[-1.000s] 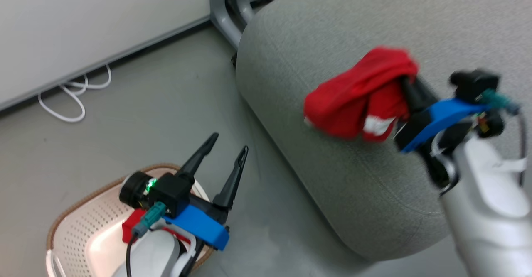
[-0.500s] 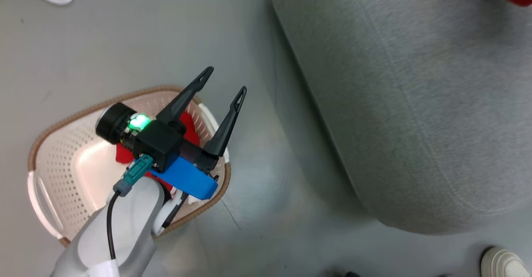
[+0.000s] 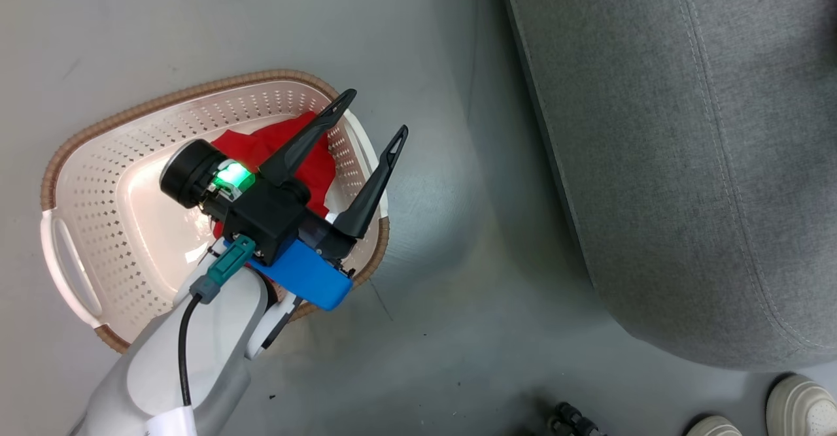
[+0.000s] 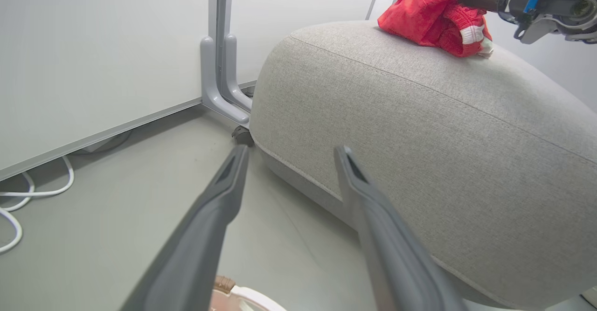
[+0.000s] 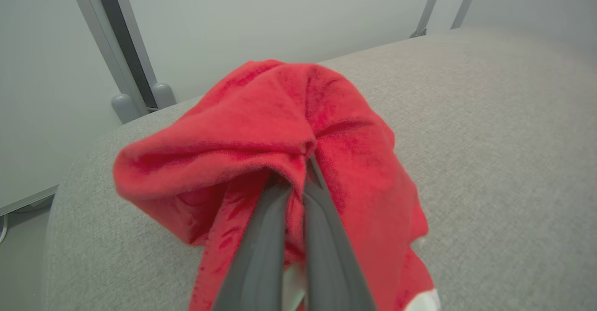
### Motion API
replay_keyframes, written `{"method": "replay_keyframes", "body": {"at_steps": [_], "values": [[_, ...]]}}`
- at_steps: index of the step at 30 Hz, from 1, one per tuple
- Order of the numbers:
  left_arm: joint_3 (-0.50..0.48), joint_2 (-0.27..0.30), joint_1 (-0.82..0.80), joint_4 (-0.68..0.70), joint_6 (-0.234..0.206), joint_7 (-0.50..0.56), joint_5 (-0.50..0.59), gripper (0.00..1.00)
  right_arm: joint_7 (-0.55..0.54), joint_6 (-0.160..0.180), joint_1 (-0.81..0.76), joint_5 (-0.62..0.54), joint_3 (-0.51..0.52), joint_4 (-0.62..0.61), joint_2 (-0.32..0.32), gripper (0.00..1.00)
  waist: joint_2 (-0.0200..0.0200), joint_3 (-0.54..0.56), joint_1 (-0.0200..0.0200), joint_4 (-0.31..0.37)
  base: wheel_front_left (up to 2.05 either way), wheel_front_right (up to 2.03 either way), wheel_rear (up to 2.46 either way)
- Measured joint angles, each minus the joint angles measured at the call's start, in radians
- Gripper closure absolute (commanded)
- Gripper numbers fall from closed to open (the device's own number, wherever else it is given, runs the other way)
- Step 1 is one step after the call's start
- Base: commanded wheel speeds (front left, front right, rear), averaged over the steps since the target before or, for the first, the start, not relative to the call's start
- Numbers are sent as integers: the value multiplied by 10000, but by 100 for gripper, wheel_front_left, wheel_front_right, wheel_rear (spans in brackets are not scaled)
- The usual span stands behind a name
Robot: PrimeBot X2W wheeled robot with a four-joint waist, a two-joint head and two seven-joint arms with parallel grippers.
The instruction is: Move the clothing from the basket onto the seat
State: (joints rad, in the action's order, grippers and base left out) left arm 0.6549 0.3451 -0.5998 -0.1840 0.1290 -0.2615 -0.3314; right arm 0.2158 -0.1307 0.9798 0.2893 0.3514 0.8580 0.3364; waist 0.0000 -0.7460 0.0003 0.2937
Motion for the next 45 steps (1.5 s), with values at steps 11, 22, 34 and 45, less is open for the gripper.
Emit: {"method": "replay_keyframes", "body": {"at_steps": [11,22,34,45], "values": [[-171,-59,24,-31,-2,0,-27,0,255,0,-49,117,-148,382,305,0,0,363,-2,-125,0,0,0],[-681,-759,612,-203,-2,-2,-307,0,303,0,-895,213,-1057,13,322,0,0,1538,-2,-339,0,0,0],[-2036,-1603,2842,-589,0,-2,-736,0,-324,0,-3457,-71,-2042,-2364,157,0,1,4248,-5,-959,0,0,0],[-3342,-2092,4520,-792,0,-4,-721,0,-1427,2,-6710,-527,-2330,-5323,-1183,0,1,6251,-7,-1908,0,0,0]]}}
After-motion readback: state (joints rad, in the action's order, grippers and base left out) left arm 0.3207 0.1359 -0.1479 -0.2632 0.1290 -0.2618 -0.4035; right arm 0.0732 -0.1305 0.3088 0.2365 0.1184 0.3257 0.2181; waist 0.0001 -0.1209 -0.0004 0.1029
